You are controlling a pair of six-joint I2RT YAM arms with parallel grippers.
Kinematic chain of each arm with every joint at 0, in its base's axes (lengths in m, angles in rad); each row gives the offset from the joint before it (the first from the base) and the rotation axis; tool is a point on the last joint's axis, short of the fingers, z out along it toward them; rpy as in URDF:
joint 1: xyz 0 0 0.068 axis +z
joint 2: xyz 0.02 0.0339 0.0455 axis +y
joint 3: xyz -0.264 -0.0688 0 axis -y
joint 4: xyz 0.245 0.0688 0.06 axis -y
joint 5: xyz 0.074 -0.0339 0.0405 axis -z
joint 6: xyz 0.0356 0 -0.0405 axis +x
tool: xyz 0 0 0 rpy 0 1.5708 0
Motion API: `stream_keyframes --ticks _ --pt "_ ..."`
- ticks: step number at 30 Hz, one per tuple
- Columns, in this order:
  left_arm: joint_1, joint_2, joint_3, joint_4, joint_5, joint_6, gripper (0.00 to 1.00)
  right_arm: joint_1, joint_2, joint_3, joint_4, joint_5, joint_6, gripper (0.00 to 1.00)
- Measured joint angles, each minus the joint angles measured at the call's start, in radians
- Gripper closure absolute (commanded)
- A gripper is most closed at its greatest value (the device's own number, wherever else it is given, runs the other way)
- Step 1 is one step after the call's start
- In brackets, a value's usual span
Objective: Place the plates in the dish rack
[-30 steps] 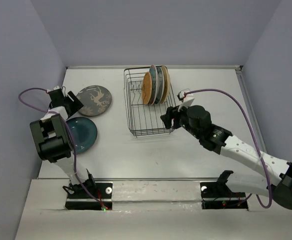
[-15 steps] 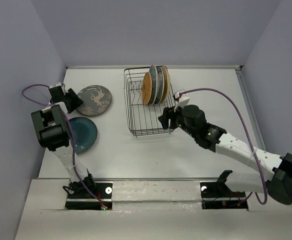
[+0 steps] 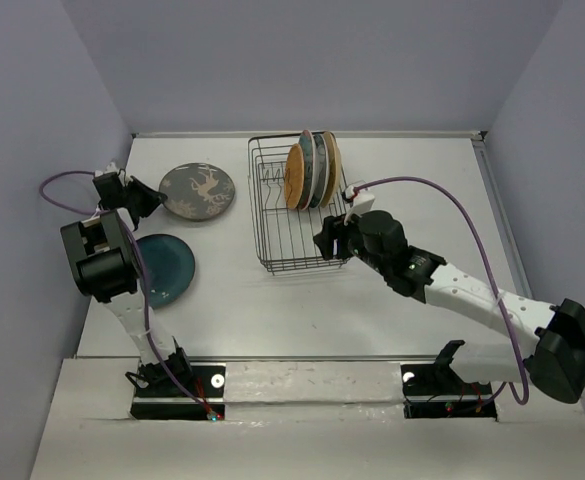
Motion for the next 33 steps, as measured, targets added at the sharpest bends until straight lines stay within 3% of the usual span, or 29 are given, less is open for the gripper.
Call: stream_keyframes --ticks 14,26,33 --pt "-0.004 -0.174 -0.237 0.176 0.032 -0.175 0.94 0.0 0.008 0.089 0.01 -0.124 0.05 0.33" --pt "-0.003 -0.412 -0.385 0.335 0.031 -0.337 0.94 0.0 0.152 0.235 0.028 -0.248 0.096 0.29" --pt "0.037 -0.51 -0.431 0.479 0.058 -0.478 0.94 0.0 0.278 0.356 0.02 -0.29 0.102 0.05"
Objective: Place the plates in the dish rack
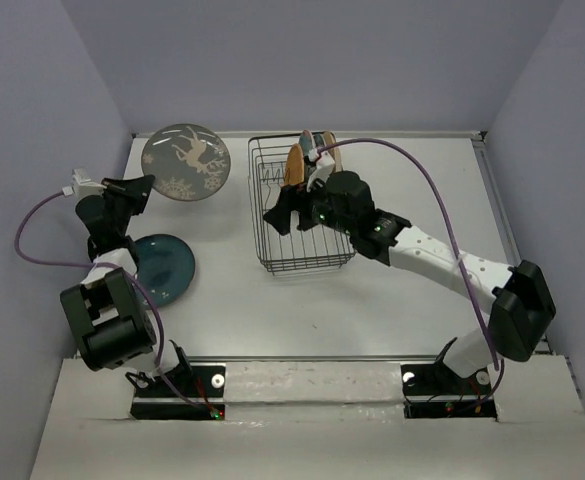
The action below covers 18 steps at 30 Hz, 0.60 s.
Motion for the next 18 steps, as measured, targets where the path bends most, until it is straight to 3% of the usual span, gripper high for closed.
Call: stream_keyframes --ticks 8,18 --pt "0.039 -0.032 -0.022 0.124 0.067 -0.158 0.94 -0.045 0.205 0.302 -0.035 -0.068 0.013 0.03" --pt "0.008 -0.032 -0.022 0.235 0.183 -0.241 0.94 -0.264 0.531 0.695 -0.064 -0.334 0.079 0.03"
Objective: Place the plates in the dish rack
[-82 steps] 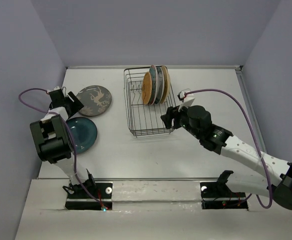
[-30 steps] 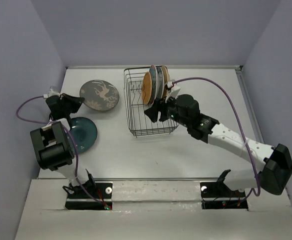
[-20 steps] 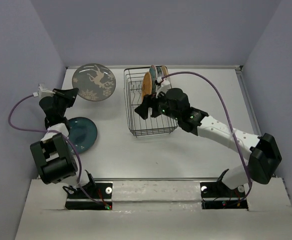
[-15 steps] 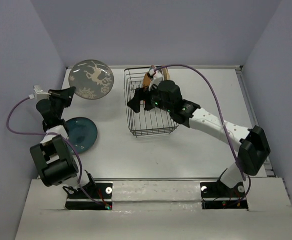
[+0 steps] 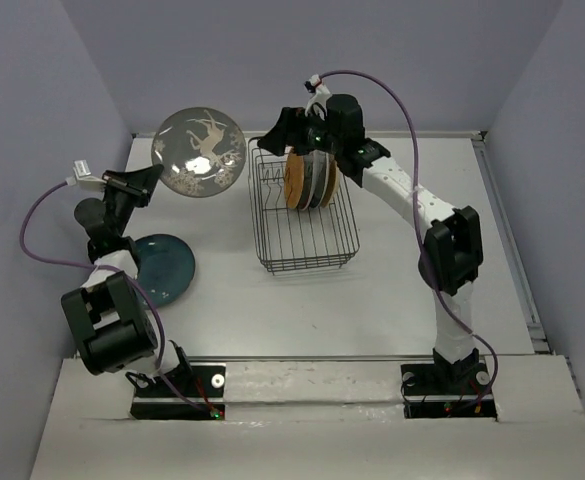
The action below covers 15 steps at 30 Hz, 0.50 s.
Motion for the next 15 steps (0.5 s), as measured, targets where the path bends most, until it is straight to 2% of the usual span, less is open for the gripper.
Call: stream_keyframes --ticks 3,7,11,15 --pt "-0.021 0.0 0.001 0.014 0.026 -0.003 0.94 -0.016 0.109 0.113 -0.027 -0.075 0.01 0.03" --pt "-0.052 0.0 0.009 0.019 0.049 0.001 0.94 -0.006 0.151 0.123 -0.05 -0.156 0.024 0.03" --pt "-0.067 0.001 0.009 0.024 0.065 -0.001 0.94 0.002 0.135 0.069 -0.022 -0.209 0.034 0.04" --pt "-0.083 0.001 0.01 0.026 0.074 -0.001 0.94 0.004 0.093 -0.014 0.01 -0.232 0.04 0.09"
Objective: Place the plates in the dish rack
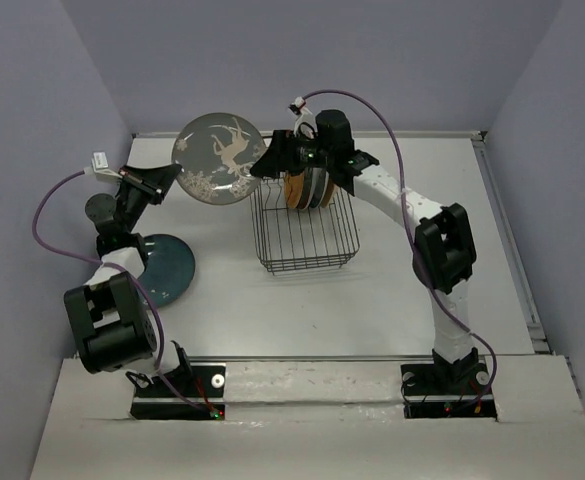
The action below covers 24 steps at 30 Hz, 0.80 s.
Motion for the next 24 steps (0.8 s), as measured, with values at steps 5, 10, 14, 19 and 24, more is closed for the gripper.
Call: stream_keyframes --ticks 5,10,14,19,24 --pt "-0.023 0.002 0.014 0.001 0.018 0.002 0.94 0.0 -0.003 -0.005 0.041 -0.034 0.04 0.25" --pt "-0.046 0.004 0.039 0.009 0.046 0.003 0.94 0.0 -0.003 -0.01 0.119 -0.072 0.104 0.71" --pt "-0.048 0.021 0.042 0.018 0.058 0.004 0.76 0.0 -0.005 -0.019 0.17 -0.082 0.167 0.93" --pt "-0.047 0.04 0.042 0.039 0.057 -0.04 0.18 0.0 -0.048 -0.108 0.183 -0.007 0.204 0.93" --pt "-0.027 0.031 0.042 0.062 0.025 -0.076 0.01 0.018 -0.178 -0.187 -0.042 0.284 0.134 0.93"
